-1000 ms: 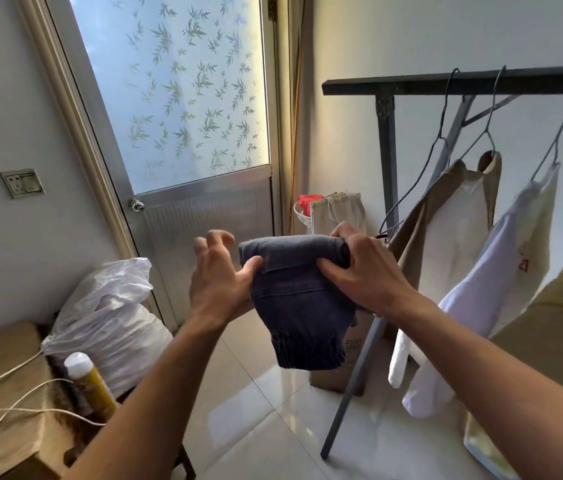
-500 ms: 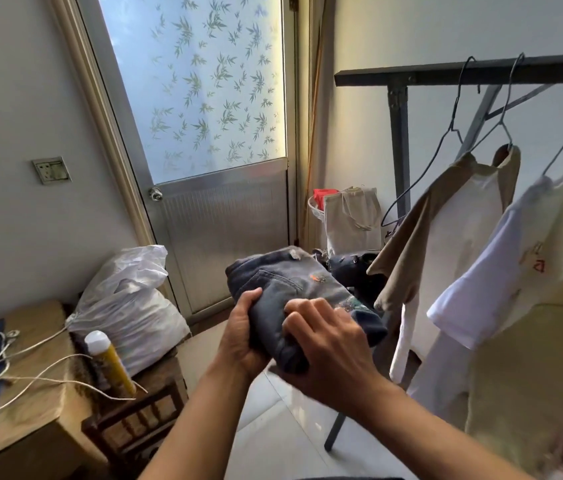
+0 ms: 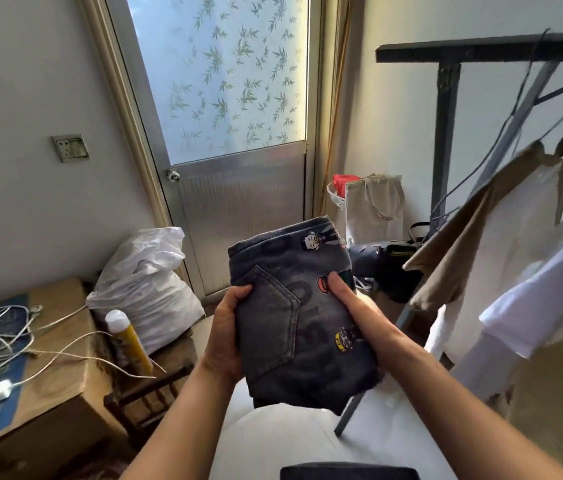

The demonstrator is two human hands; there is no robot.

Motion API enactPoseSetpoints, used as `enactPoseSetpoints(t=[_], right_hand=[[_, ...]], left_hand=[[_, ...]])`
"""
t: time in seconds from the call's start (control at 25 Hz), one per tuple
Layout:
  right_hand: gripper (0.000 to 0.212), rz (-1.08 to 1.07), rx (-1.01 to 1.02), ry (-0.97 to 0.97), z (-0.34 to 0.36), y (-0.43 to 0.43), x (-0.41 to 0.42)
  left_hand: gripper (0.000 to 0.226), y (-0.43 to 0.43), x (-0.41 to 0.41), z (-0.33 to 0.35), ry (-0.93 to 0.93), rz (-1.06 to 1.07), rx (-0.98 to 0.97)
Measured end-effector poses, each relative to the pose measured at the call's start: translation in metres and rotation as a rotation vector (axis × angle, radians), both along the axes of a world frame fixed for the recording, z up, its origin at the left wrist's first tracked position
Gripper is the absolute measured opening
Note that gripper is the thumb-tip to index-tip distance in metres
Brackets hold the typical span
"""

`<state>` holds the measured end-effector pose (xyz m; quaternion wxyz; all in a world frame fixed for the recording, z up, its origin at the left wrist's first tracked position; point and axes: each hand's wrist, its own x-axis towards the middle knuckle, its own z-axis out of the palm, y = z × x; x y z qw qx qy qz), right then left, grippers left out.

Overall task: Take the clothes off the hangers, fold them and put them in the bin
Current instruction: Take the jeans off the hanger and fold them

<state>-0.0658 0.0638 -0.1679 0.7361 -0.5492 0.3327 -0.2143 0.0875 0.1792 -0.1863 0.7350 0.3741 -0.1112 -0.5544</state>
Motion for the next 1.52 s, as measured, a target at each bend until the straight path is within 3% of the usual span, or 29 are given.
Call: enactPoseSetpoints(t=[0.04,0.12,0.2,0.28,0.52,0.6,0.8,0.96,1.04,1.24,1.36,1.52], right_hand=[[0.056,0.066,0.151,-0.017,-0.003,-0.001,0.002],[0.055,0.149,0.253,-0.022,-0.021,-0.006,0.010],[0.061,0.077,0.225,-0.040,-0.046,-0.015,0.020],[0.062,-0.051,0.163,-0.036,-0.073,-0.025,0.030],[0.060,-0.178,-0.090,0.176,-0.166,-0.043,0.071],[0.054,-0.306,-0.189,0.250,-0.207,-0.053,0.079],[0.047,-0.330,-0.198,0.299,-0.318,-0.071,0.068],[0.053,-0.308,-0.053,0.340,-0.427,-0.081,0.048],[0.040,-0.285,0.037,0.383,-0.483,-0.082,0.029],[0.021,-0.223,0.263,0.524,-0.623,-0.064,-0.026],[0.016,-0.241,0.418,0.605,-0.698,-0.047,-0.051],[0.017,-0.232,0.544,0.691,-0.786,-0.030,-0.069]], left_hand=[[0.046,0.000,0.006,-0.004,-0.002,0.002,0.018],[0.055,-0.003,0.023,-0.014,-0.023,0.002,0.093],[0.058,-0.007,0.041,-0.023,-0.109,-0.025,0.196],[0.060,-0.015,0.052,-0.038,-0.318,-0.012,0.326],[0.077,-0.071,0.052,-0.145,-0.745,0.370,0.711],[0.080,-0.087,0.056,-0.189,-0.709,0.433,0.825],[0.102,-0.107,0.066,-0.304,-0.192,0.411,0.886],[0.068,-0.102,0.052,-0.399,-0.080,0.188,0.764],[0.054,-0.090,0.039,-0.455,-0.090,0.141,0.690],[0.021,-0.056,-0.008,-0.586,-0.359,0.062,0.849],[0.029,-0.043,-0.035,-0.660,-0.451,-0.039,0.907],[0.036,-0.038,-0.061,-0.756,-0.404,-0.116,1.041]])
